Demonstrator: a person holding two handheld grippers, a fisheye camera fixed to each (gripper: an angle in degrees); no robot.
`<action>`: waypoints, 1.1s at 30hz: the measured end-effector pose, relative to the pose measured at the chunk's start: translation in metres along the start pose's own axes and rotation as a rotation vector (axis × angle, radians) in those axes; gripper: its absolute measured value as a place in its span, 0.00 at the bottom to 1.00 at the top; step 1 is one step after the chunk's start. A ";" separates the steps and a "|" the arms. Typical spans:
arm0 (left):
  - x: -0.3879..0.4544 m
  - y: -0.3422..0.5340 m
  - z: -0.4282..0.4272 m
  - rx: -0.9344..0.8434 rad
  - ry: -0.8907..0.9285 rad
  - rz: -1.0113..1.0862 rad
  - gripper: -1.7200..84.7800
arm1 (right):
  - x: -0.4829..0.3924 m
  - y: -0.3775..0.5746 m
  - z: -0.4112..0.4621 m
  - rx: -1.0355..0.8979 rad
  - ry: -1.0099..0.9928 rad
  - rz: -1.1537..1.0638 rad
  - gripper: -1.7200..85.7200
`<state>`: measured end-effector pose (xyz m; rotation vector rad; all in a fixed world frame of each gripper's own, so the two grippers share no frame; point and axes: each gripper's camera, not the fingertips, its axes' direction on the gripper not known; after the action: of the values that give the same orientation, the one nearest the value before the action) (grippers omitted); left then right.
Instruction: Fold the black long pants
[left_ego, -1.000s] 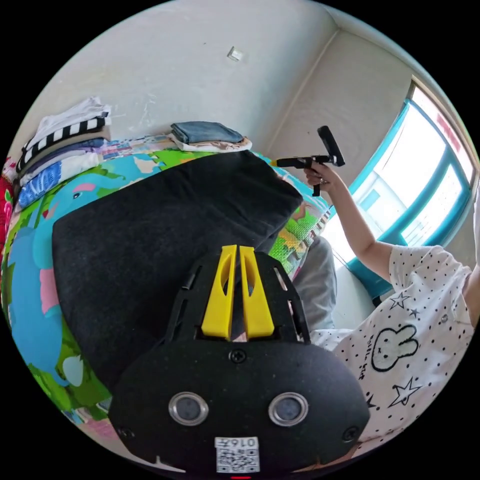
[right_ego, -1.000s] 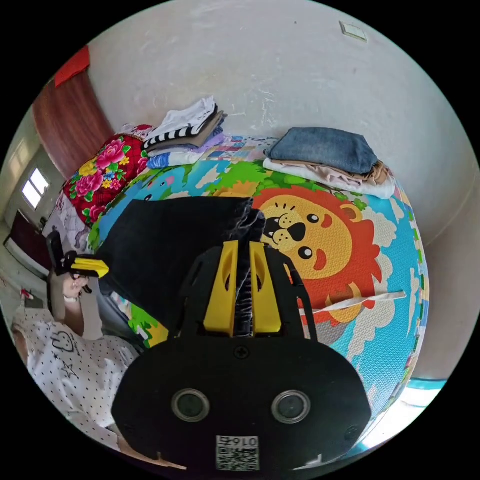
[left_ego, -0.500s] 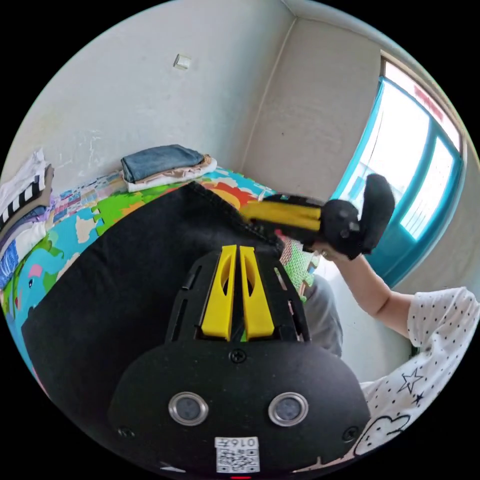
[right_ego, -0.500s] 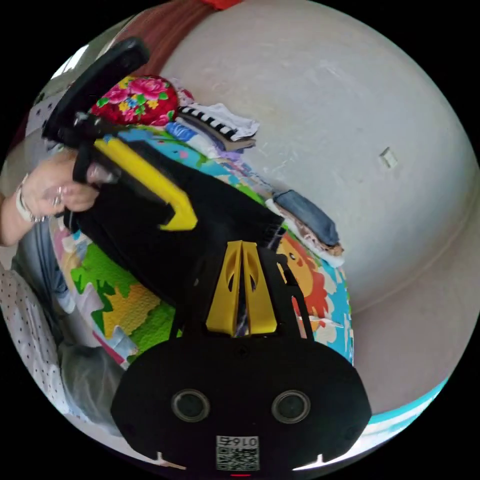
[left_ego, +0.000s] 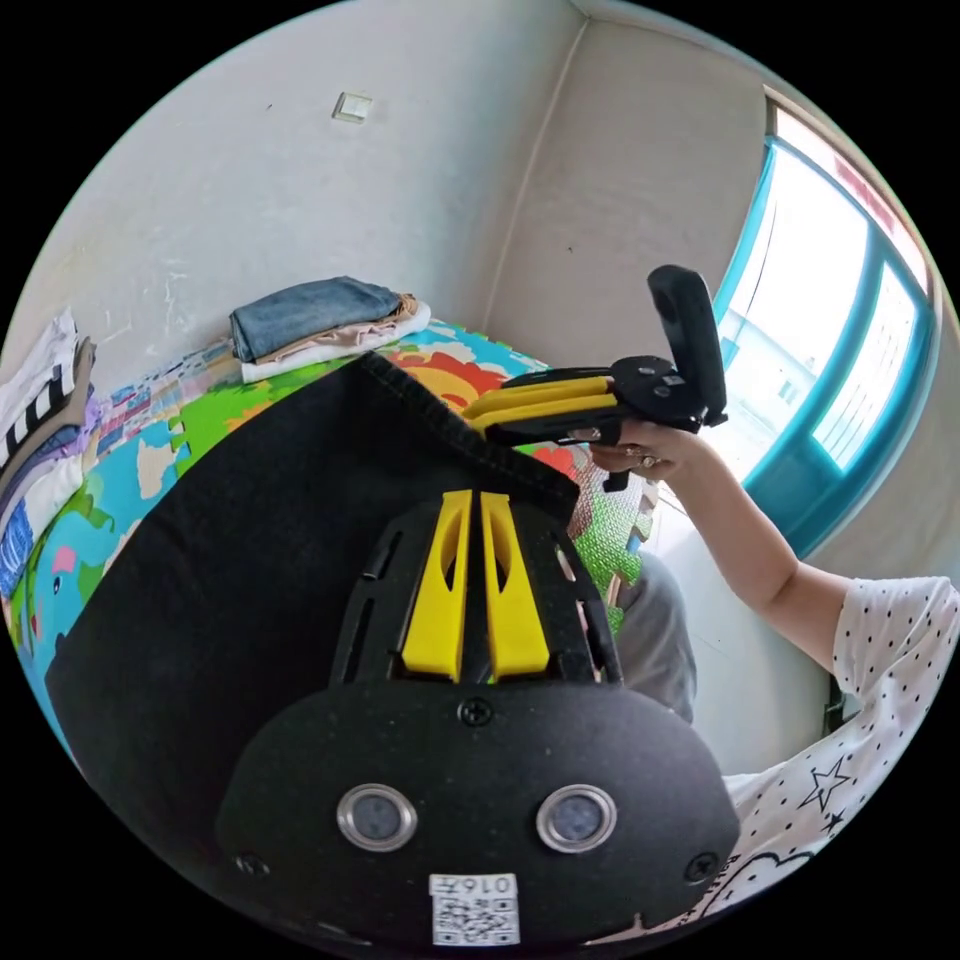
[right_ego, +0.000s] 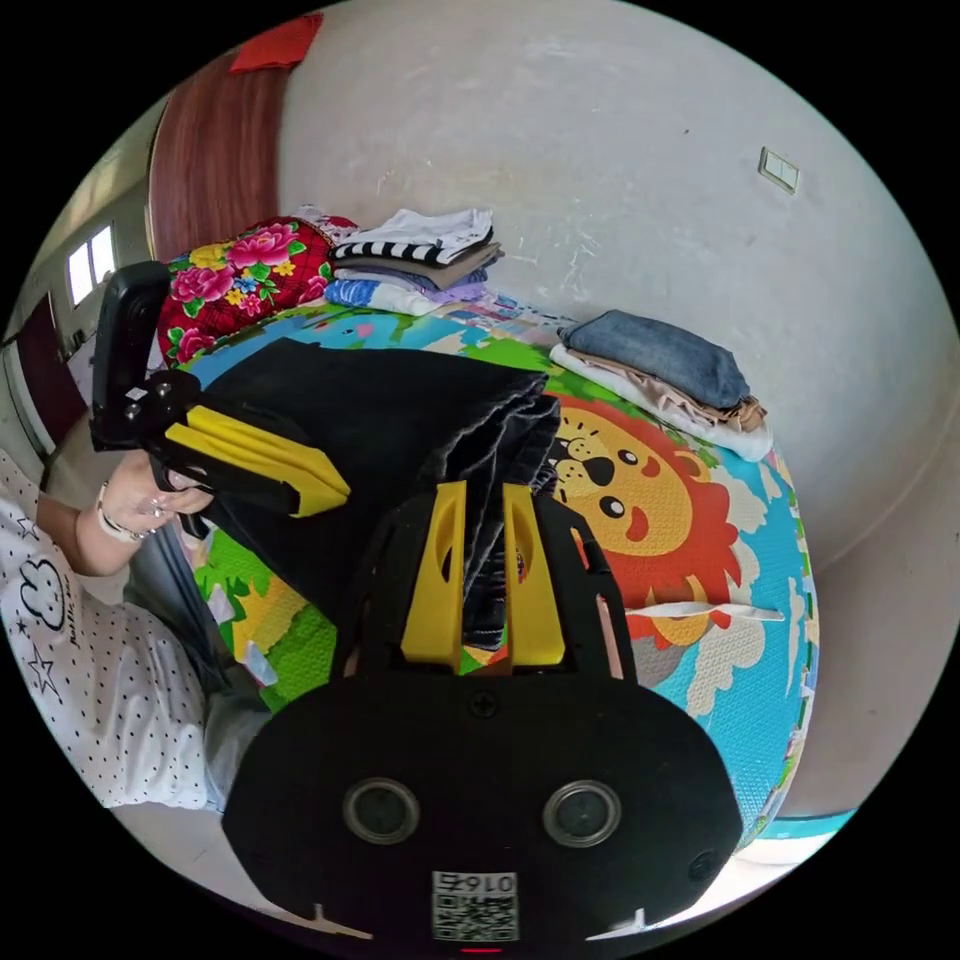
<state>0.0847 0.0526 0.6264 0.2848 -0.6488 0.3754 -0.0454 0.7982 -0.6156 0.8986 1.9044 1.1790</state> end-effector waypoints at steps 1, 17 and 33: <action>0.003 -0.002 0.006 -0.002 -0.003 0.009 0.01 | 0.003 -0.001 0.000 0.021 -0.047 0.002 0.09; 0.017 -0.034 0.071 0.006 -0.086 0.042 0.01 | 0.085 0.032 0.009 0.067 -0.155 0.241 0.02; -0.003 -0.045 0.125 -0.007 0.006 -0.046 0.01 | 0.112 0.041 0.075 0.014 -0.317 0.175 0.03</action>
<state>0.0357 -0.0348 0.7135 0.2918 -0.6369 0.3302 -0.0315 0.9380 -0.6255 1.2026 1.6060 1.0515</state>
